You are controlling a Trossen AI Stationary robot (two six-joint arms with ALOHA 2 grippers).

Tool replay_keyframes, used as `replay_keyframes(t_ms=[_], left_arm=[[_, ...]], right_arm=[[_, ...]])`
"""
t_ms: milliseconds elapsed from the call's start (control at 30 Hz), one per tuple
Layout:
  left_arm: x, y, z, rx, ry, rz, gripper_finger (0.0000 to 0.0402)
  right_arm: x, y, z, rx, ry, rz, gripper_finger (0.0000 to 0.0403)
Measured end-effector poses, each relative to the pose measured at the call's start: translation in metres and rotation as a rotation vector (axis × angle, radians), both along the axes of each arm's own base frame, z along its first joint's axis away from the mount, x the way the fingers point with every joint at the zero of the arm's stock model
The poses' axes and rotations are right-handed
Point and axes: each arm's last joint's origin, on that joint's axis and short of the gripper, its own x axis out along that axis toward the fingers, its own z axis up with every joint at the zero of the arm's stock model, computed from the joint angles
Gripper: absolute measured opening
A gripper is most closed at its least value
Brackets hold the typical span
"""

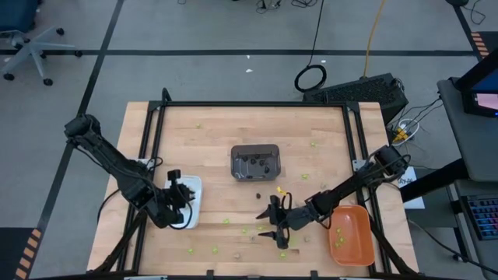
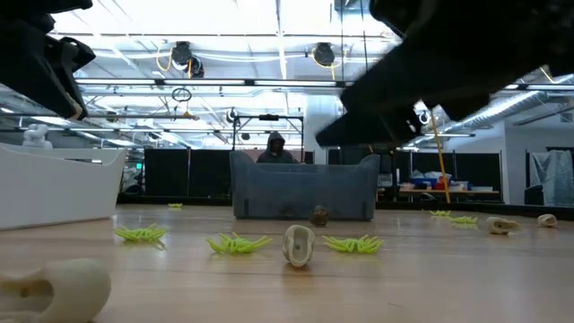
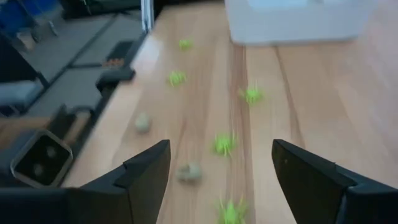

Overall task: Sort Halloween decoration
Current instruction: Put the white skull toy into the white bin, then put the green spider toy into the orange bin

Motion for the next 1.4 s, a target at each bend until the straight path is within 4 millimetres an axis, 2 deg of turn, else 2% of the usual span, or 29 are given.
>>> replay_keyframes(t_ms=[167, 333, 600, 867, 1100, 1233, 1400], left_arm=[[0.000, -0.003, -0.003, -0.003, -0.004, 0.029, 0.0123], [0.001, -0.004, -0.004, 0.028, -0.024, 0.035, 0.0156], [0.008, -0.007, 0.001, 0.030, -0.163, 0.078, 0.0160], [0.017, -0.013, 0.011, 0.073, -0.328, 0.070, 0.0160], [0.028, -0.024, 0.024, 0.080, -0.447, -0.033, 0.0160], [0.034, -0.029, 0.026, 0.109, -0.481, -0.081, 0.0160], [0.040, -0.033, 0.019, 0.137, -0.467, -0.094, 0.0160]], right_arm=[[-0.005, 0.008, -0.002, -0.039, 0.009, 0.039, 0.0258], [-0.010, 0.011, -0.006, -0.060, 0.051, 0.050, 0.0231], [-0.010, 0.011, -0.007, -0.057, 0.070, 0.040, 0.0196], [-0.010, 0.008, -0.009, -0.100, 0.078, 0.049, 0.0194], [-0.009, 0.002, -0.012, -0.151, 0.103, 0.022, 0.0194], [-0.005, -0.003, -0.022, -0.160, 0.126, 0.009, 0.0194], [-0.002, -0.004, -0.040, -0.178, 0.159, 0.006, 0.0194]])
